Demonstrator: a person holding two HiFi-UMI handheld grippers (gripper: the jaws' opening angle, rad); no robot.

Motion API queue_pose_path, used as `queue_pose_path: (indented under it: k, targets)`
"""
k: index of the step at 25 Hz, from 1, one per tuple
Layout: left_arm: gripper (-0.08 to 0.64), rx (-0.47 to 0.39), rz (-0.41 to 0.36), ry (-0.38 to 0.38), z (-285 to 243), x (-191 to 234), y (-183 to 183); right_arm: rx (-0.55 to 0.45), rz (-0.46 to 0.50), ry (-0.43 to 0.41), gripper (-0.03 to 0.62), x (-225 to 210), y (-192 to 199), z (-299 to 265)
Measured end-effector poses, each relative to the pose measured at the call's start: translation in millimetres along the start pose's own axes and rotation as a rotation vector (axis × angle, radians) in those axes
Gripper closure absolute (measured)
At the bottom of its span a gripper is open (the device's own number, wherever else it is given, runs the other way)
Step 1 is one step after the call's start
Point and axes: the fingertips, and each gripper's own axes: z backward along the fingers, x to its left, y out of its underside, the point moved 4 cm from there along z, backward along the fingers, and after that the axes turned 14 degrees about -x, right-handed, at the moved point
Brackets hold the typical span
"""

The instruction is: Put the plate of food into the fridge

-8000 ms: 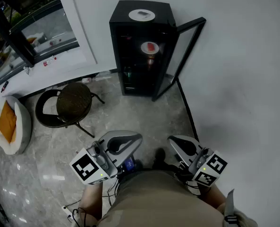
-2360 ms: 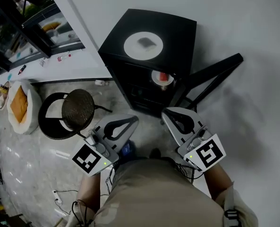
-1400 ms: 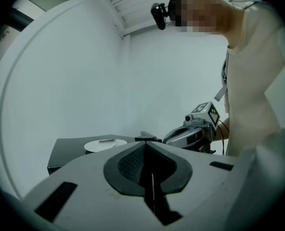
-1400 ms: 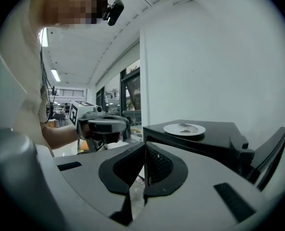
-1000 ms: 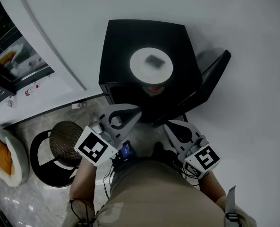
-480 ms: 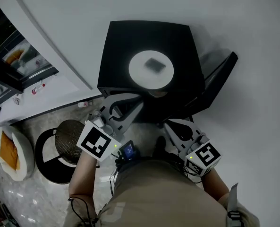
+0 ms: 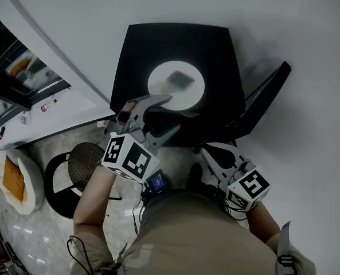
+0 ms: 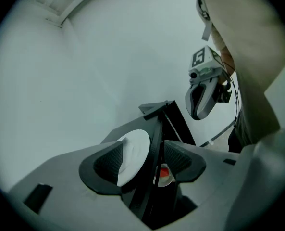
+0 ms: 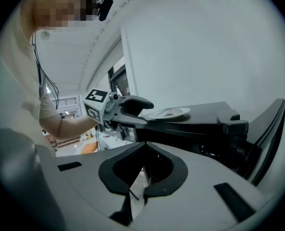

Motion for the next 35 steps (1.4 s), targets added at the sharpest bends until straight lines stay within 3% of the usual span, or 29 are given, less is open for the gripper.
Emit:
queue_pose_path:
  k: [14,18,23,28,35]
  targets:
    - [0.307,0.169,-0.135,0.120,-22,-6,24,0.010,0.003,-0.020,0.569,-4,1,-5]
    - [0.309,0.177,-0.138,0.106,-23,-7,27,0.010,0.005,-0.020,0.569,-3,4,-8]
    - [0.404,0.184,-0.136,0.105,-21,-2,24,0.009,-0.001,-0.011,0.569,-3,5,-10]
    - [0.448,0.181,-0.129,0.112,-13,0,19,0.007,-0.011,0.001,0.569,-1,1,-13]
    - [0.456,0.169,-0.118,0.101,-10,-4,18,0.007,-0.024,-0.001,0.569,-1,2,-17]
